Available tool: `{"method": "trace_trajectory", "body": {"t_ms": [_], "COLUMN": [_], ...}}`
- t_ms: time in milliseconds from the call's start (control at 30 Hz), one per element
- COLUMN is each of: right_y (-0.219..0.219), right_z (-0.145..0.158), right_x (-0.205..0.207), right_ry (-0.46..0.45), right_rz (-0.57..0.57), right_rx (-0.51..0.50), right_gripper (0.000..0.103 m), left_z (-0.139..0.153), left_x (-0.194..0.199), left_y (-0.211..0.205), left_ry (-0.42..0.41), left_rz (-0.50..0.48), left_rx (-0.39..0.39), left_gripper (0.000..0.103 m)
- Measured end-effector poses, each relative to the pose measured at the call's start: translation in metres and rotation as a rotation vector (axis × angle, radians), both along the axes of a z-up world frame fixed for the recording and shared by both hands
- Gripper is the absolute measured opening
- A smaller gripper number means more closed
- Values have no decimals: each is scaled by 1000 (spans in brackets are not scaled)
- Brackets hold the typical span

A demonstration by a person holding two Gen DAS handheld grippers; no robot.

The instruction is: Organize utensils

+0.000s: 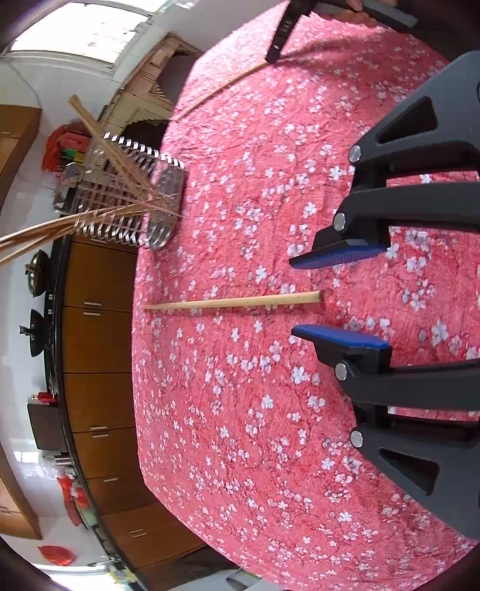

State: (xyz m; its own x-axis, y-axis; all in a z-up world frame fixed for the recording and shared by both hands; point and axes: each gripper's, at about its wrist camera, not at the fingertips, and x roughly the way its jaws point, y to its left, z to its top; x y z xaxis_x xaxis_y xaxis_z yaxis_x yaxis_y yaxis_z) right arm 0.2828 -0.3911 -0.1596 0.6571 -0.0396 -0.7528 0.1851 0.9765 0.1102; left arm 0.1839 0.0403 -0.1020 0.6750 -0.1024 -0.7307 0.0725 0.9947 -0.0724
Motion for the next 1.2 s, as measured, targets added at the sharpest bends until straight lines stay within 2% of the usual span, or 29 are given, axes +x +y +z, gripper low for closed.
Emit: {"method": "trace_trajectory", "body": {"t_ms": [100,167,367,700,900,1000,1033,1100,1167,1200], "right_y": [0,0,0,3,5,5,5,4,3,3], "right_z": [0,-1,-1,-1,-1,-1,-1,-1,-1,-1], "right_x": [0,1,1,2,2,3,3,3,3,2], "right_ry": [3,4,4,11,15,14,14,12,9,7], "right_rz": [0,0,0,2,5,6,7,13,23,24], "right_rx": [-9,-13,-11,-43,-60,-55,-55,-48,-38,-36], "right_gripper": [21,21,21,21,21,21,21,18,8,8], "left_z": [-9,-8,-10,-11,-7,-8,-8,-9,-9,-9], "left_x": [8,9,9,1,12,16,16,16,15,14], "left_y": [-4,-6,-10,-14,-11,-13,-14,-16,-17,-18], "left_ry": [50,54,54,35,68,65,65,65,64,63], "left_rz": [10,19,19,12,26,21,15,12,7,-4], "left_rx": [11,30,77,92,44,72,74,83,85,93], "left_gripper": [32,32,32,32,20,17,13,7,7,7]}}
